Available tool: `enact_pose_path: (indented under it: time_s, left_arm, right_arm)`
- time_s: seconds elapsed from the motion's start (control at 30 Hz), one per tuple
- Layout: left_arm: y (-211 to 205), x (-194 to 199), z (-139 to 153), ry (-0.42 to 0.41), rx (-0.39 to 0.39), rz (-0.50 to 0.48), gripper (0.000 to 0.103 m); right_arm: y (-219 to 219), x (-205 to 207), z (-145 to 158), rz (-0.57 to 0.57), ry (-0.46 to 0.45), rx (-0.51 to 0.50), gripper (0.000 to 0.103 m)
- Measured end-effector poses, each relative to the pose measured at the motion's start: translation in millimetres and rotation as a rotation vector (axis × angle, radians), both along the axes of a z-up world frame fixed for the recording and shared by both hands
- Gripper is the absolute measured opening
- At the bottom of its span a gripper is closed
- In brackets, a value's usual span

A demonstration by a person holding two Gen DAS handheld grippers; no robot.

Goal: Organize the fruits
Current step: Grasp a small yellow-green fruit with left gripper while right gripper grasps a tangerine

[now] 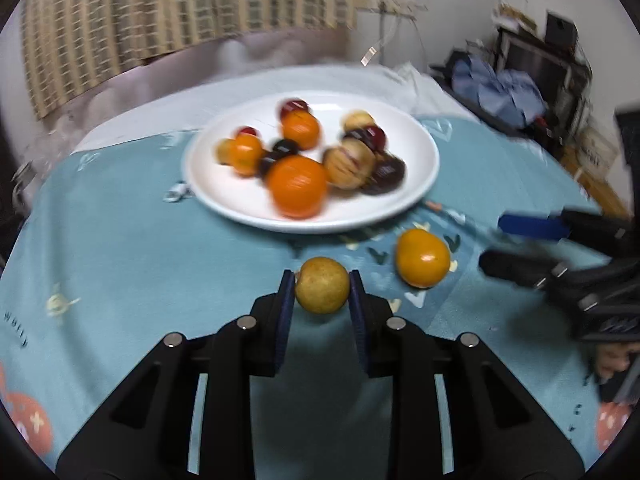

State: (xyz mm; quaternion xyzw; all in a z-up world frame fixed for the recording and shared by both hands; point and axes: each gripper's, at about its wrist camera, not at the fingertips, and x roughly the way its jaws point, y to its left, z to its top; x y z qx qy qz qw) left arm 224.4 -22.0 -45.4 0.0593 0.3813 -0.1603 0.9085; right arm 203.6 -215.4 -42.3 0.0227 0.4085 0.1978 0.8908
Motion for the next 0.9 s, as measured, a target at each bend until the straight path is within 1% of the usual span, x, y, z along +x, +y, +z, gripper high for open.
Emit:
enact_pose_path:
  time_s: [0.07, 0.17, 0.4, 0.63, 0.7, 0.73, 0.77, 0.8, 0.9]
  left_arm:
    - [14, -8, 6, -0.013, -0.02, 0.028, 0.027]
    - [25, -19, 4, -0.01, -0.032, 0.047, 0.027]
    - [23, -20, -5, 0.0, -0.011, 0.048, 0.027]
    - [22, -16, -8, 0.012, -0.005, 0.059, 0.027]
    - [21, -16, -8, 0.012, -0.001, 0.058, 0.027]
    - [21, -16, -9, 0.011, 0.0, 0.058, 0.027]
    - [21, -16, -9, 0.012, 0.002, 0.057, 0.027]
    - [21, -16, -10, 0.012, 0.004, 0.057, 0.027]
    - [19, -16, -11, 0.009, 0.015, 0.057, 0.027]
  right_arm:
    - [9, 0, -4, 0.022, -0.001, -0.03, 0.059]
    - [19, 2, -7, 0.029, 0.0, -0.054, 0.059]
    - [45, 21, -13, 0.036, 0.024, -0.078, 0.059]
    - [49, 29, -24, 0.036, 0.072, -0.073, 0.059]
    - [47, 30, -26, 0.037, 0.08, -0.062, 0.048]
    - [46, 30, -26, 0.031, 0.081, -0.057, 0.046]
    - [44, 30, -26, 0.03, 0.082, -0.05, 0.04]
    - [43, 30, -26, 0.035, 0.084, -0.042, 0.038]
    - [41, 28, -25, 0.042, 0.083, -0.028, 0.038]
